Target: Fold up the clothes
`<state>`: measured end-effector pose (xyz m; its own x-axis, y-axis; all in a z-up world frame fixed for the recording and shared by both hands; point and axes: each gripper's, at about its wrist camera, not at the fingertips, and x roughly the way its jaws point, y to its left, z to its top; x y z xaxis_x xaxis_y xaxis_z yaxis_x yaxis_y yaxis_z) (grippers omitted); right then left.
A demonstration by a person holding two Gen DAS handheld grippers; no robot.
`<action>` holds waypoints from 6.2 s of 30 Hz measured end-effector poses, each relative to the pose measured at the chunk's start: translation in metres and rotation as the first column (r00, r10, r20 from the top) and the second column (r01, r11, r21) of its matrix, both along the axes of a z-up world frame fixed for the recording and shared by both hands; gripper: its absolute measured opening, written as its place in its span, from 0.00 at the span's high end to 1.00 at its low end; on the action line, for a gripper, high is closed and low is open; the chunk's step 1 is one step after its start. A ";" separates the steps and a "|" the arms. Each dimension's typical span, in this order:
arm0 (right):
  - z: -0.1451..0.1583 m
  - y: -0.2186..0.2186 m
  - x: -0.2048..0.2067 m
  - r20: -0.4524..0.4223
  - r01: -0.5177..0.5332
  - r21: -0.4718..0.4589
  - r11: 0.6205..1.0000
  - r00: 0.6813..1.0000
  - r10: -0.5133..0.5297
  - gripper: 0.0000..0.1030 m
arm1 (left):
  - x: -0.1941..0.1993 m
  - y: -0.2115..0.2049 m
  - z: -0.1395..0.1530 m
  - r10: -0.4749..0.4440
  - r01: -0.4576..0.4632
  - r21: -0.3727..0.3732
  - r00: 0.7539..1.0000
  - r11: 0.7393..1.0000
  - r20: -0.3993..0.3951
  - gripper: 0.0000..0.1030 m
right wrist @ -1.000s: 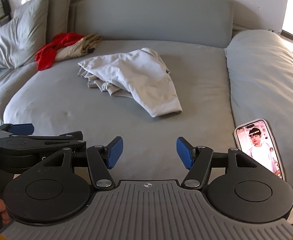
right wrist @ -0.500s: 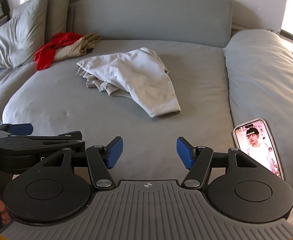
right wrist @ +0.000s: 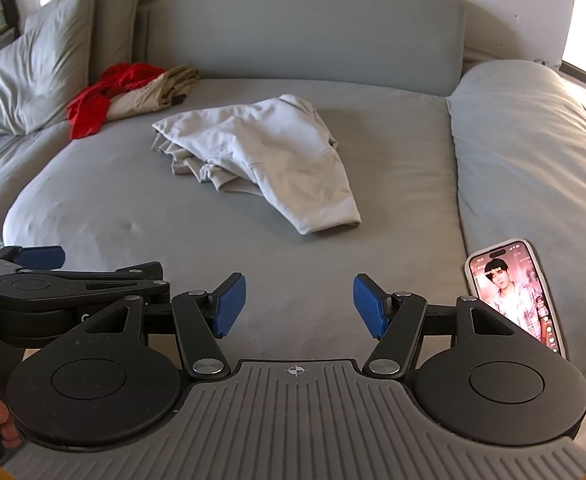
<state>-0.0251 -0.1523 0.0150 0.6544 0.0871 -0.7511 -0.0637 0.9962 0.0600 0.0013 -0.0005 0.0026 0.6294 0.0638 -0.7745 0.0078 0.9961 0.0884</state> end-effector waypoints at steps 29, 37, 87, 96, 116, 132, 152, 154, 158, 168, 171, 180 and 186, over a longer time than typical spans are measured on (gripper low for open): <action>-0.017 0.011 0.019 -0.018 -0.029 -0.017 0.999 0.999 0.029 0.24 | 0.017 0.021 -0.013 0.096 -0.096 -0.024 0.995 0.995 -0.005 0.08; -0.018 0.009 0.042 0.067 -0.096 -0.042 0.995 0.993 0.098 0.23 | 0.051 0.035 -0.016 0.147 -0.146 -0.057 0.989 0.988 0.022 0.09; -0.011 -0.115 0.108 -0.126 0.206 0.437 0.876 0.978 -0.168 0.45 | 0.088 0.057 -0.036 0.115 -0.123 -0.232 0.992 0.965 -0.045 0.29; -0.069 -0.041 0.155 -0.332 0.143 0.465 0.874 0.943 0.022 0.51 | 0.080 0.053 -0.036 0.097 -0.099 -0.193 0.995 0.976 -0.019 0.28; 0.076 -0.104 0.218 0.156 0.249 0.567 0.786 0.904 -0.398 0.34 | 0.113 0.075 -0.049 0.084 -0.090 -0.246 0.996 0.965 -0.034 0.26; -0.019 -0.118 0.099 -0.179 0.306 0.556 0.773 0.952 -0.248 0.36 | 0.192 0.055 -0.072 0.039 -0.070 -0.370 0.995 0.927 -0.091 0.47; -0.038 -0.120 0.080 -0.197 0.304 0.557 0.773 0.952 -0.233 0.36 | 0.235 0.032 -0.082 0.027 -0.078 -0.329 0.987 0.941 -0.157 0.39; -0.038 -0.121 0.079 -0.198 0.305 0.553 0.775 0.952 -0.234 0.36 | 0.238 0.033 -0.081 0.044 -0.094 -0.350 0.988 0.932 -0.146 0.41; -0.038 -0.122 0.075 -0.200 0.307 0.552 0.775 0.951 -0.234 0.36 | 0.239 0.035 -0.079 0.073 -0.119 -0.343 0.987 0.932 -0.143 0.45; -0.022 -0.118 0.059 -0.167 0.299 0.517 0.802 0.954 -0.248 0.38 | 0.217 0.058 -0.073 0.122 -0.166 -0.395 0.983 0.904 -0.134 0.96; -0.013 -0.119 0.039 -0.141 0.302 0.501 0.811 0.953 -0.268 0.49 | 0.197 0.067 -0.058 0.118 -0.139 -0.459 0.990 0.878 -0.074 0.97; -0.010 -0.130 -0.065 -0.129 0.348 0.548 0.760 0.933 -0.334 0.56 | 0.118 0.111 -0.017 0.173 -0.131 -0.561 0.985 0.817 0.023 0.98; -0.019 -0.126 -0.090 -0.123 0.336 0.553 0.763 0.938 -0.324 0.49 | 0.098 0.121 -0.041 0.217 -0.189 -0.586 0.976 0.788 -0.024 0.98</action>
<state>-0.1152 -0.2780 -0.0040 0.7072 0.2748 -0.6515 0.2697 0.7469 0.6078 0.0995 0.1207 -0.0381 0.6861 -0.2593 -0.6797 -0.1907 0.8375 -0.5120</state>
